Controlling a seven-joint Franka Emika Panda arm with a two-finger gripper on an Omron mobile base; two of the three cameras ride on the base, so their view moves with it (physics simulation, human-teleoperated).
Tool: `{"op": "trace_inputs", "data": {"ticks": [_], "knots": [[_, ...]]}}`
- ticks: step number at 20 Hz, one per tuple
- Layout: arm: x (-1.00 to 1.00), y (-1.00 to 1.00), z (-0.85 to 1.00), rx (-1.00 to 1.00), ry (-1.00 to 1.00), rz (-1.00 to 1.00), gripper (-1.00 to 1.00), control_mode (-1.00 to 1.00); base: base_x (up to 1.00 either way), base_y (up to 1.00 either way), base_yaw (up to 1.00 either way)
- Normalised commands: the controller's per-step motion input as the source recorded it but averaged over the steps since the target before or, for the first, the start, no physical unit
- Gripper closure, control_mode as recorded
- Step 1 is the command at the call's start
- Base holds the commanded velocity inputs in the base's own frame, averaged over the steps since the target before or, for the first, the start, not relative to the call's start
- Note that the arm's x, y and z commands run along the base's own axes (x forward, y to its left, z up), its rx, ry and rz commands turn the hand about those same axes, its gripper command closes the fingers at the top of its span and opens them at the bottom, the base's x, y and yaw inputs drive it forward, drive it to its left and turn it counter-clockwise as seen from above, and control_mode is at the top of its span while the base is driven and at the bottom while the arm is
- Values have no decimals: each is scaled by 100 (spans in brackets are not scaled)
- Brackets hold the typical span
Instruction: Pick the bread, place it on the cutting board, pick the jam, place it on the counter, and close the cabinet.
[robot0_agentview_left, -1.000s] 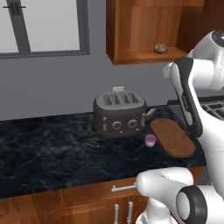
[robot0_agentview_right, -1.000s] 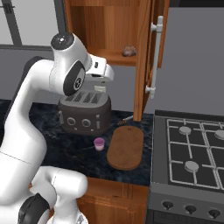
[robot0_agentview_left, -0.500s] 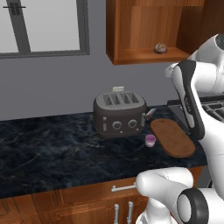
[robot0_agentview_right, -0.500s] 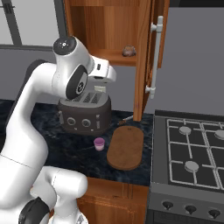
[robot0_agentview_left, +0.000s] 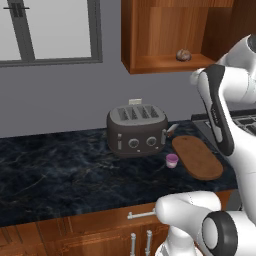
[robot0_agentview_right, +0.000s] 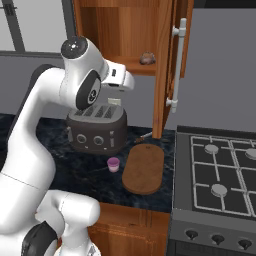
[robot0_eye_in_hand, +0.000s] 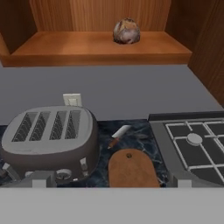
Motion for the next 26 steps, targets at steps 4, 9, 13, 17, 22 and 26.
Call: {"op": "trace_inputs", "data": {"ticks": [4,9,13,17,22,26], "knots": [[13,0,9,0,-3,-1,-100,-100,0,0,0],[11,0,9,0,-1,0,-100,-100,0,0,0],[14,-1,2,0,-2,0,-100,-100,0,0,0],[16,0,3,0,-1,0,-100,-100,0,0,0],[24,0,0,0,-1,0,-100,-100,0,0,0],[24,0,1,0,0,0,-100,-100,0,0,0]]}}
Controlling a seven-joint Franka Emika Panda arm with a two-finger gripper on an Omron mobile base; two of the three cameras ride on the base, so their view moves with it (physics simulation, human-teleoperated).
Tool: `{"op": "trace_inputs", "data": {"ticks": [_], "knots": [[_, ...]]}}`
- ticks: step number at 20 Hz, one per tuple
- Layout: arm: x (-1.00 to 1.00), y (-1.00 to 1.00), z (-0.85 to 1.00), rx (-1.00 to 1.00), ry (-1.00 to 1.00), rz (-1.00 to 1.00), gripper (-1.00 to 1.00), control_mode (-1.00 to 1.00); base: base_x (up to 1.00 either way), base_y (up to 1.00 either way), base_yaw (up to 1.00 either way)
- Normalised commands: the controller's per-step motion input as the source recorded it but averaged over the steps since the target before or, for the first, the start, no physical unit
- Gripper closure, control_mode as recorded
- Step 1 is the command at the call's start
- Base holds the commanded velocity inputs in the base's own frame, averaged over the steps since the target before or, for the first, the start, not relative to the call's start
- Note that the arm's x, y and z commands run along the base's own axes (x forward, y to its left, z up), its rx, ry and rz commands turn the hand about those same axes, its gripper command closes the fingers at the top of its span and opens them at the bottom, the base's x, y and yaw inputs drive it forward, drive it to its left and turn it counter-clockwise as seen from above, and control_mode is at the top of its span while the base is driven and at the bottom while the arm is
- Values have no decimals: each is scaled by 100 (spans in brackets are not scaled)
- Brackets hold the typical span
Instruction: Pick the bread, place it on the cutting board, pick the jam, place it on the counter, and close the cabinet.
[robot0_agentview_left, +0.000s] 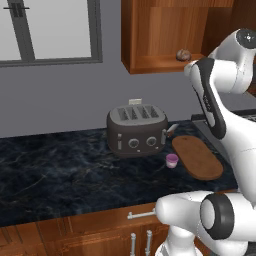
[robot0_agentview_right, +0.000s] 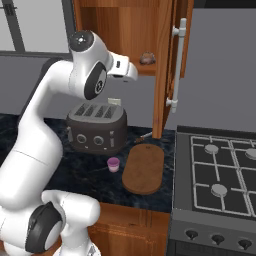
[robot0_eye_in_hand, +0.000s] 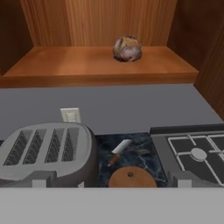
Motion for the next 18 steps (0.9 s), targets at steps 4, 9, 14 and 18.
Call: {"op": "trace_inputs", "data": {"ticks": [4,9,14,18], "knots": [[26,-1,10,1,0,0,-100,-100,0,0,0],[23,-4,9,1,0,0,-100,-100,0,0,0],[12,-3,10,1,-1,0,-100,-100,0,0,0],[12,-4,7,1,0,0,-100,-100,0,0,0]]}}
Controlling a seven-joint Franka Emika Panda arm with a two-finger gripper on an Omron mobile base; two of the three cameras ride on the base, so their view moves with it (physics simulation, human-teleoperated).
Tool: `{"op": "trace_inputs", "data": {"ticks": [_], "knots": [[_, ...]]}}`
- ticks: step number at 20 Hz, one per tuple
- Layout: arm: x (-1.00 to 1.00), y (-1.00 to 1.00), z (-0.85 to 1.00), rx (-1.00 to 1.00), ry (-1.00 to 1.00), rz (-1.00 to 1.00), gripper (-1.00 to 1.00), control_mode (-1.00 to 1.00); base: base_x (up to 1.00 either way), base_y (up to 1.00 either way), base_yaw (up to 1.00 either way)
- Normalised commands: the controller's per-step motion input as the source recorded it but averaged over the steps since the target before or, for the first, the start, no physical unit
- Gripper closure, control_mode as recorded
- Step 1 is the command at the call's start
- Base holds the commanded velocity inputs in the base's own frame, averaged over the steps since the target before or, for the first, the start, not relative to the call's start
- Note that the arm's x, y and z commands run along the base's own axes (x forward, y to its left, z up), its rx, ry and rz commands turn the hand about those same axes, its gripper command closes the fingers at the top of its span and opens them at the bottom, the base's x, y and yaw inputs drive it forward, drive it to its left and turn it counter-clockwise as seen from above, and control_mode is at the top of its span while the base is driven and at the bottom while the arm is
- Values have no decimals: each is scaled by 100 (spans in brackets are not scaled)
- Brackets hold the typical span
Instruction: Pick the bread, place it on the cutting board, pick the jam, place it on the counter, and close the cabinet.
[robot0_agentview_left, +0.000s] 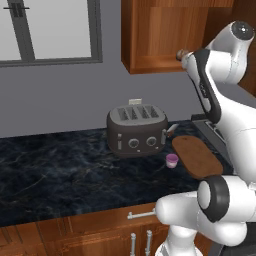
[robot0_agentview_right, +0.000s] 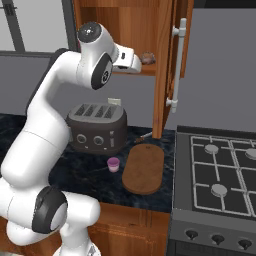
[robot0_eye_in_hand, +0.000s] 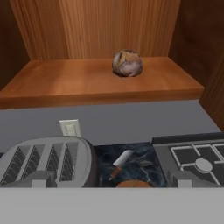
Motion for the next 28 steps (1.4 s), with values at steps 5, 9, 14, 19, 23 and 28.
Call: {"op": "trace_inputs", "data": {"ticks": [5,9,14,19,23,28], "knots": [[18,-3,0,0,-2,0,-100,-100,0,0,0],[7,0,0,0,-6,0,-100,-100,0,0,0],[11,-4,0,0,-5,0,-100,-100,0,0,0],[14,-4,0,0,-3,0,-100,-100,0,0,0],[23,-5,0,0,0,0,-100,-100,0,0,0],[29,-2,0,0,0,0,-100,-100,0,0,0]]}}
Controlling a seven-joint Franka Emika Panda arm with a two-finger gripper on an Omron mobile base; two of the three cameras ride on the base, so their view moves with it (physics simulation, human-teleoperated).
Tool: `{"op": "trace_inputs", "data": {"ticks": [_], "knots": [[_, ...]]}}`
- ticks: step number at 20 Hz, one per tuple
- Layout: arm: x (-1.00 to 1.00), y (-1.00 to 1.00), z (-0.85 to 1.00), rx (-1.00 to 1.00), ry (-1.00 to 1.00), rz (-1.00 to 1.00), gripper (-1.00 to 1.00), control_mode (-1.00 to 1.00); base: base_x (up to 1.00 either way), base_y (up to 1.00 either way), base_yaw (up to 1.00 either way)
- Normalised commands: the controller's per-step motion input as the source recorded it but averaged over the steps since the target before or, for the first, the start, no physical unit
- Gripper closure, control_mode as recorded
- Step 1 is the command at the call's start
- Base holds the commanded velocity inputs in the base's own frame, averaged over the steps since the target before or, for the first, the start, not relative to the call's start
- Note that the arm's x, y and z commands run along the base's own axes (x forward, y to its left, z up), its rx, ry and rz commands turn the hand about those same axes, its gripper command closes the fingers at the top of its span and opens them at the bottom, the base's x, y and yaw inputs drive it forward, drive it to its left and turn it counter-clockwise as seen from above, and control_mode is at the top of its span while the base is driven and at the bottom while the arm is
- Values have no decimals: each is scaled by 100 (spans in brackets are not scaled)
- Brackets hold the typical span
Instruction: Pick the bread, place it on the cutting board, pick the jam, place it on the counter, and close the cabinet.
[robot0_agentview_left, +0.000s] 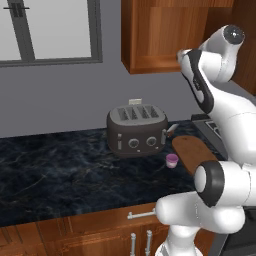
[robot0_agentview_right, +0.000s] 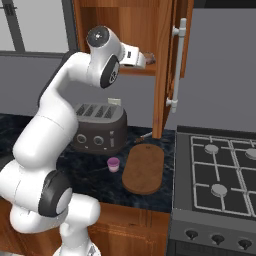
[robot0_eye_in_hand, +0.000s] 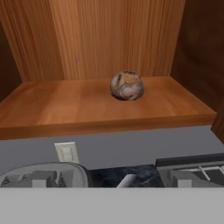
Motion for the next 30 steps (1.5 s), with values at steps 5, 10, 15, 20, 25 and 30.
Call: {"op": "trace_inputs", "data": {"ticks": [5,10,15,20,25,30], "knots": [[28,-10,0,2,0,0,-100,-100,0,0,0],[29,-9,0,2,0,0,-100,-100,0,0,0],[30,-2,0,0,0,0,-100,-100,0,0,0],[23,0,0,0,1,0,-100,-100,0,0,0],[17,0,0,0,2,0,-100,-100,0,0,0],[17,0,0,0,1,-1,-100,-100,0,0,0]]}}
